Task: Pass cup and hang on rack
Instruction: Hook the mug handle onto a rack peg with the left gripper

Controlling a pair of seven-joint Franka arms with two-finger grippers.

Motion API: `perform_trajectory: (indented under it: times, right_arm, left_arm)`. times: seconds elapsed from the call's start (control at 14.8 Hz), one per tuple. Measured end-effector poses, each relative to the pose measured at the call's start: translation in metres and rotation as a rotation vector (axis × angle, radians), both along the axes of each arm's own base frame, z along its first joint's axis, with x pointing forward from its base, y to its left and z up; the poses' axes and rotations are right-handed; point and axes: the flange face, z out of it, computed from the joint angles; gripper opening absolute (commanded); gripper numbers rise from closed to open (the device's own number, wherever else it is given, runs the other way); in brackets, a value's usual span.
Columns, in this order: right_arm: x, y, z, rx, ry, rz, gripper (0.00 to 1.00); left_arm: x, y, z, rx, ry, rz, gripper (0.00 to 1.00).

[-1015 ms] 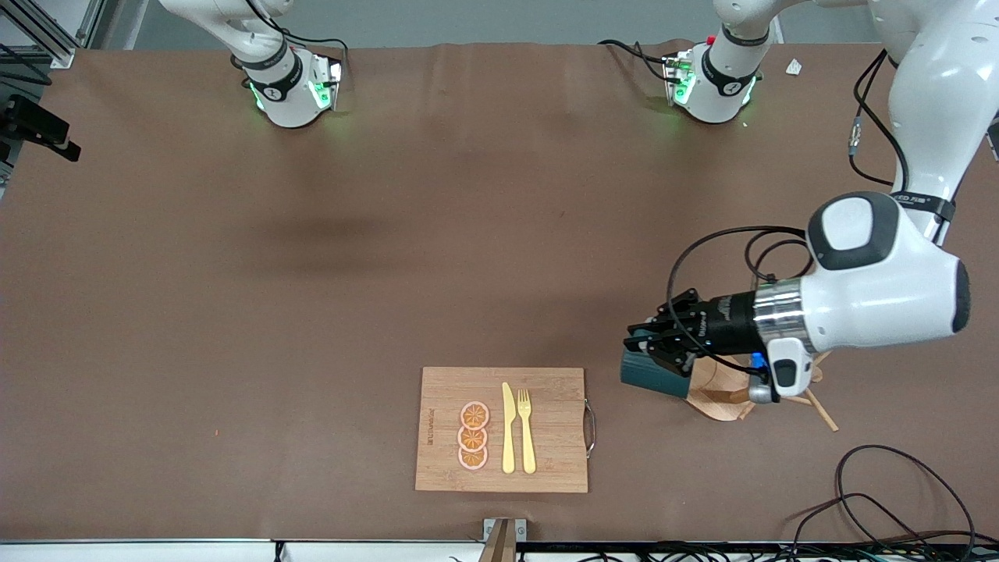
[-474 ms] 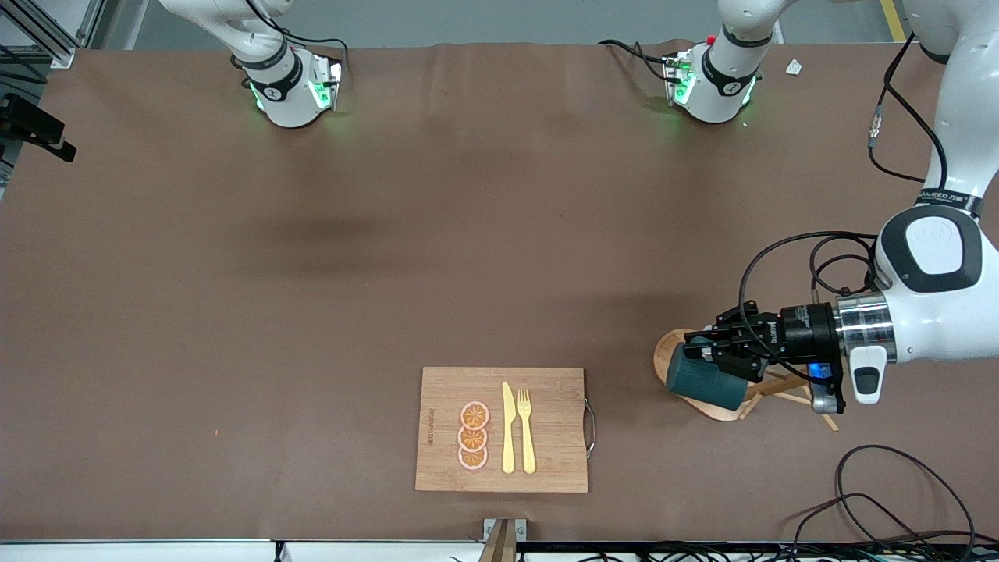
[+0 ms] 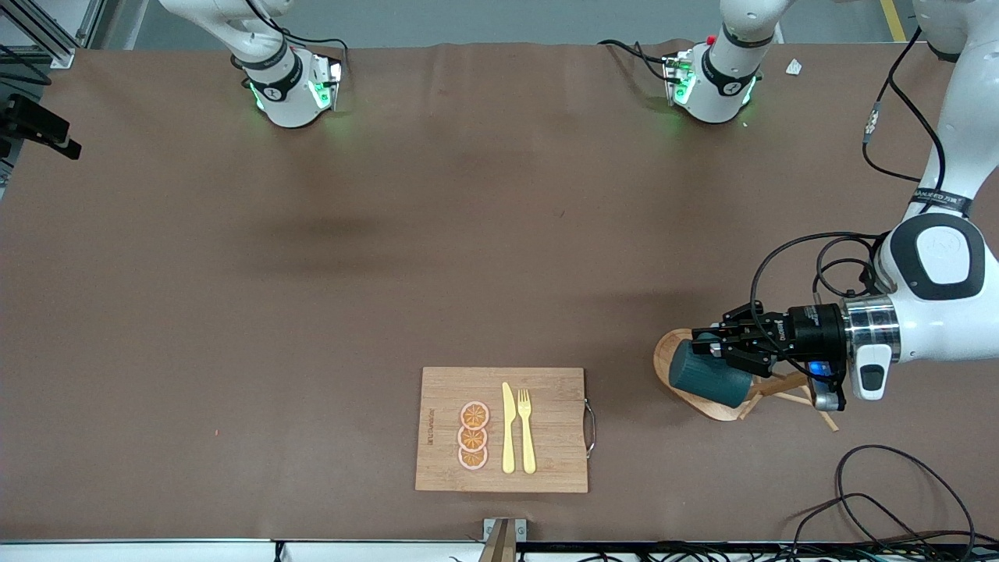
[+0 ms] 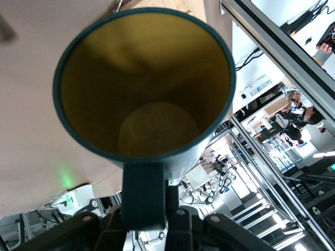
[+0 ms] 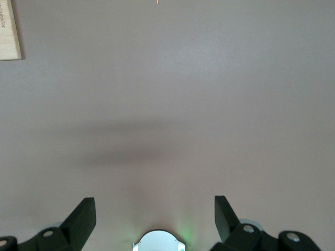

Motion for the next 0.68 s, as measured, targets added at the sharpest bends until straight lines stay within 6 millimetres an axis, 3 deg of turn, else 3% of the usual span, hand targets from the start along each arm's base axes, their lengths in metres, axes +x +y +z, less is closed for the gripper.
perform_trajectory:
  times: [0.27, 0.68]
  right_arm:
    - [0.000, 0.001, 0.000, 0.002, -0.001, -0.020, 1.00]
    - [0.002, 0.001, 0.004, 0.000, -0.024, -0.020, 1.00]
  left_arm:
    - [-0.005, 0.019, -0.014, -0.001, -0.019, -0.005, 0.00]
    - [-0.008, 0.027, -0.016, -0.004, -0.024, -0.018, 0.00]
